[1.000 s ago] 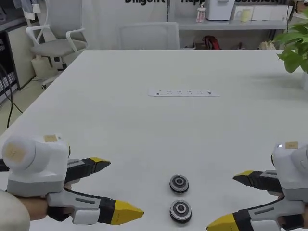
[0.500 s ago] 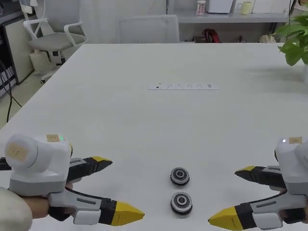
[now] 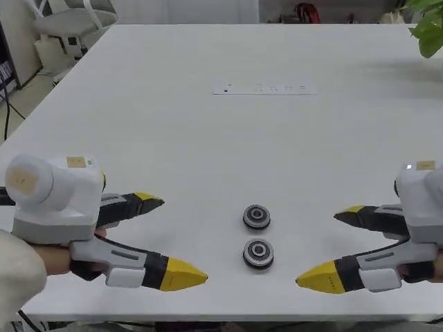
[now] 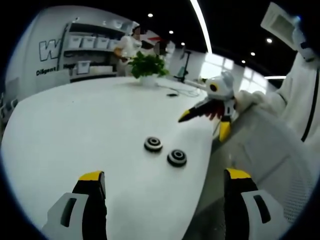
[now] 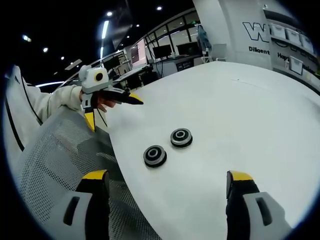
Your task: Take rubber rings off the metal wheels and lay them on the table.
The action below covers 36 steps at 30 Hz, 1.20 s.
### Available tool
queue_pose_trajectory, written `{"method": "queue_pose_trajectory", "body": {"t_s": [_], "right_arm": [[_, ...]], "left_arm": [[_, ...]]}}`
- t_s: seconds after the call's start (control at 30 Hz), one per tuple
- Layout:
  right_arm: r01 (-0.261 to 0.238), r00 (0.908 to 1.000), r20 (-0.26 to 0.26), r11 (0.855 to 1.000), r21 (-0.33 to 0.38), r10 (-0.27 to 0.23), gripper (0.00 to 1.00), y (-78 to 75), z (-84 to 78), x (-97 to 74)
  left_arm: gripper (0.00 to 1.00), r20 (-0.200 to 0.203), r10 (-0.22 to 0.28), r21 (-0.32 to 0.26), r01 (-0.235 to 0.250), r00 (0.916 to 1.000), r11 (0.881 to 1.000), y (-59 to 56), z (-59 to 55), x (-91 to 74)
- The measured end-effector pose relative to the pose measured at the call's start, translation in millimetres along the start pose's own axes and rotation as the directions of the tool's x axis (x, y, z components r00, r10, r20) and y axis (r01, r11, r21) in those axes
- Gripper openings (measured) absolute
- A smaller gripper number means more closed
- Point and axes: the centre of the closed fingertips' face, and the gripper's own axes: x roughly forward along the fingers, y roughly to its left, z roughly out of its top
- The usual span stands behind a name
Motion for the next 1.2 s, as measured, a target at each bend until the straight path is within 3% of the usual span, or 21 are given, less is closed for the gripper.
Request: {"method": "queue_pose_trajectory", "body": {"t_s": [0.23,0.7,0.93,1.2], "right_arm": [[0.001,1.0,0.005,1.0,-0.003,-0.001,0.94,2.1,1.2,-0.6],[0.004,0.9998,0.019,1.0,-0.005,-0.004,0.93,1.1,1.8,-2.6],[0.003,1.0,0.003,1.0,-0.007,-0.003,0.93,-0.4,-5.1,-2.4],[-0.006,0.9999,0.01,0.999,-0.032,0.007,0.9,1.8,-0.6,-2.6]], "left_arm": [[1.0,0.002,-0.002,0.004,0.002,1.0,1.0,-2.6,0.4,-0.1],[1.0,0.077,0.012,-0.009,-0.011,0.997,1.0,-0.9,15.6,-5.4],[1.0,0.055,0.004,0.008,-0.005,0.9985,1.0,-2.6,12.3,-3.2],[1.0,0.043,-0.016,0.023,0.015,0.9989,1.0,-4.2,10.5,-1.6]]}}
